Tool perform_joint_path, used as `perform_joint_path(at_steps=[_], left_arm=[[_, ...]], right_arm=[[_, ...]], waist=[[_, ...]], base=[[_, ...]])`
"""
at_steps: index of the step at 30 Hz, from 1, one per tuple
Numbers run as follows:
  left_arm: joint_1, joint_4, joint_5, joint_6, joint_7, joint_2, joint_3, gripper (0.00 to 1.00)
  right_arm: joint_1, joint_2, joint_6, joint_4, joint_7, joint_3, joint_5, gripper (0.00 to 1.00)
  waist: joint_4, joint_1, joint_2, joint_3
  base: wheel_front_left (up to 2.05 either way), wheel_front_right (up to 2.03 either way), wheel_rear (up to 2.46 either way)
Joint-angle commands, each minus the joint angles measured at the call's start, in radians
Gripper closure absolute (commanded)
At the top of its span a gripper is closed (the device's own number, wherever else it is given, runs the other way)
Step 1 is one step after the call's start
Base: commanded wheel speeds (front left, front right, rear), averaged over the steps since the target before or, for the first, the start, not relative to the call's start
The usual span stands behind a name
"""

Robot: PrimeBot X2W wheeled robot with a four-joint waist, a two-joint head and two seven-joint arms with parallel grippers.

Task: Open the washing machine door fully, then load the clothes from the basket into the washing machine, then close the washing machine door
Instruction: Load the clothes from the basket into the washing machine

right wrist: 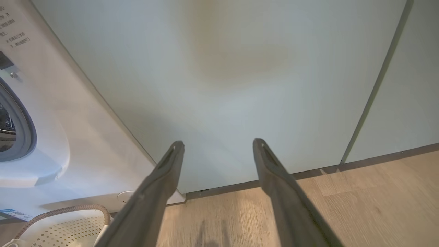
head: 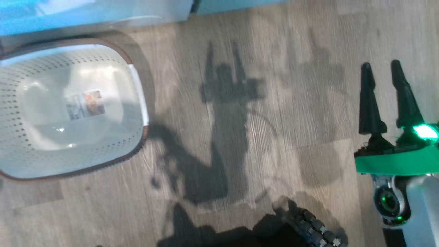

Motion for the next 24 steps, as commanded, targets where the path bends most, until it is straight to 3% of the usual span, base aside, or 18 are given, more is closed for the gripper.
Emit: perform_joint_path(at_steps=[1, 12, 17, 24], left_arm=[[0.023, -0.041, -0.001, 0.009, -0.014, 0.046, 0.049, 0.00], [0.429, -0.174, -0.027, 0.069, -0.210, -0.069, 0.058, 0.00], [0.564, -0.225, 0.006, 0.121, -0.254, -0.140, 0.022, 0.00], [0.690, -0.263, 0.043, 0.145, -0.280, -0.224, -0.032, 0.00]], right_arm=[[0.033, -0.007, -0.003, -0.024, -0.006, 0.004, -0.010, 0.00], [0.097, -0.007, -0.003, -0.012, -0.006, -0.052, -0.106, 0.00], [0.134, -0.007, -0.003, -0.007, -0.006, -0.074, -0.146, 0.00], [0.190, -0.007, -0.003, 0.007, -0.006, -0.093, -0.195, 0.00]], waist=[[0.025, 0.0001, -0.0001, -0.031], [0.114, 0.0001, -0.0001, -0.184], [0.155, 0.0001, -0.0001, -0.253], [0.206, 0.0001, -0.0001, -0.357]], base=[[0.00, 0.00, 0.00], [0.00, 0.00, 0.00], [0.00, 0.00, 0.00], [0.00, 0.00, 0.00]])
